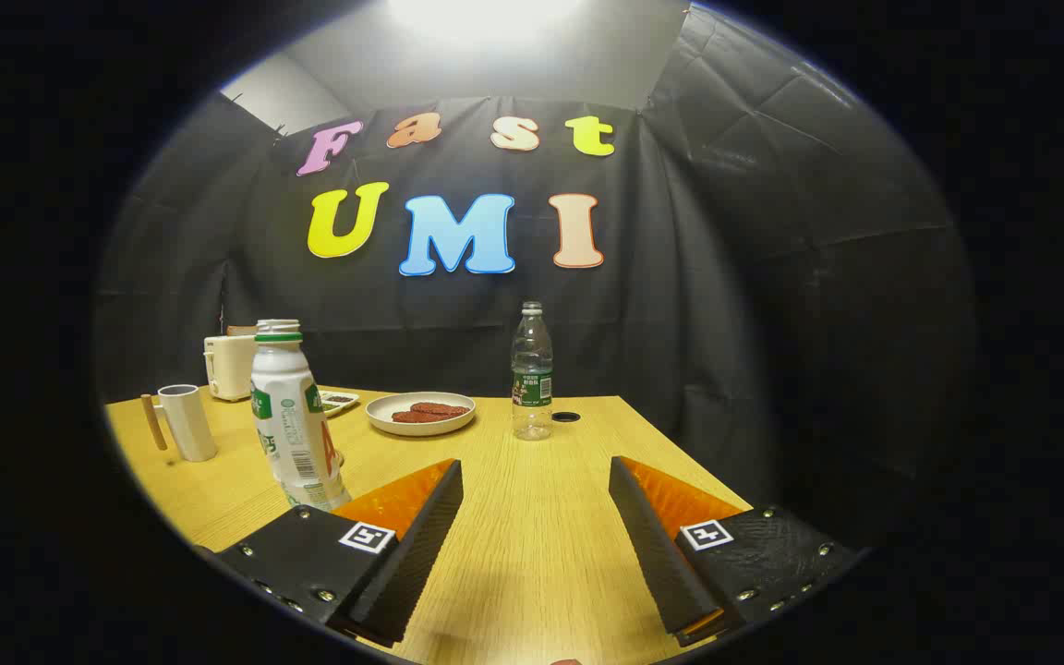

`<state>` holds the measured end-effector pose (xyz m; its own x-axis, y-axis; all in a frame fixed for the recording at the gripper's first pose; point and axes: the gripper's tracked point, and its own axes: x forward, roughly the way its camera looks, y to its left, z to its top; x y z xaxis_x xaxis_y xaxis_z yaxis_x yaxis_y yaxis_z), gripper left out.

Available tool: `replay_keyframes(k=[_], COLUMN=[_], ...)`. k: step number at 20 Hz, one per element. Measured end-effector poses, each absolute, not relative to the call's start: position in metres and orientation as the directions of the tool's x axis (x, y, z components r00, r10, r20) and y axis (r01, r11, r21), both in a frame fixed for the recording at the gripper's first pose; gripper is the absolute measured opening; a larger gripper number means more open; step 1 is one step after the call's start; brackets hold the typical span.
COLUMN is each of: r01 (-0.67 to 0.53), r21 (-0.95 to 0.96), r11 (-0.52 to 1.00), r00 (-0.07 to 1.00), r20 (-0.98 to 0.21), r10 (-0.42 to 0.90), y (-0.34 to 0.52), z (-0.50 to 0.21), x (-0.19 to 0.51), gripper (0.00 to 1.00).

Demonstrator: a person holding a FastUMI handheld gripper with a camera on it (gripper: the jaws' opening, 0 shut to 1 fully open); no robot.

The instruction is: Take the bottle from table, then pour the juice into the cup, finally place the bottle on the coaster

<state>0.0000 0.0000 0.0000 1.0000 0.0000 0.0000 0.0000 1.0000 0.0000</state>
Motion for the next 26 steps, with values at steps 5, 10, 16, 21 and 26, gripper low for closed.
replay_keyframes(k=[5,10,16,21,26], r01=[0.007,-0.011,-0.057,-0.117,-0.196], r21=[-0.004,-0.016,0.025,0.053,0.032], r11=[1.0,1.0,0.998,0.992,0.98], r00=[1.0,0.997,0.994,0.987,0.975], r20=[0.003,0.079,0.096,0.118,0.116], r10=[-0.007,0.012,0.054,0.11,0.191], y=[-0.001,0.01,0.044,0.074,0.115], z=[0.001,0.029,0.071,0.094,0.094], x=[0.032,0.055,0.026,-0.016,-0.039], gripper=[0.97,0.97,0.97,0.97,0.97])
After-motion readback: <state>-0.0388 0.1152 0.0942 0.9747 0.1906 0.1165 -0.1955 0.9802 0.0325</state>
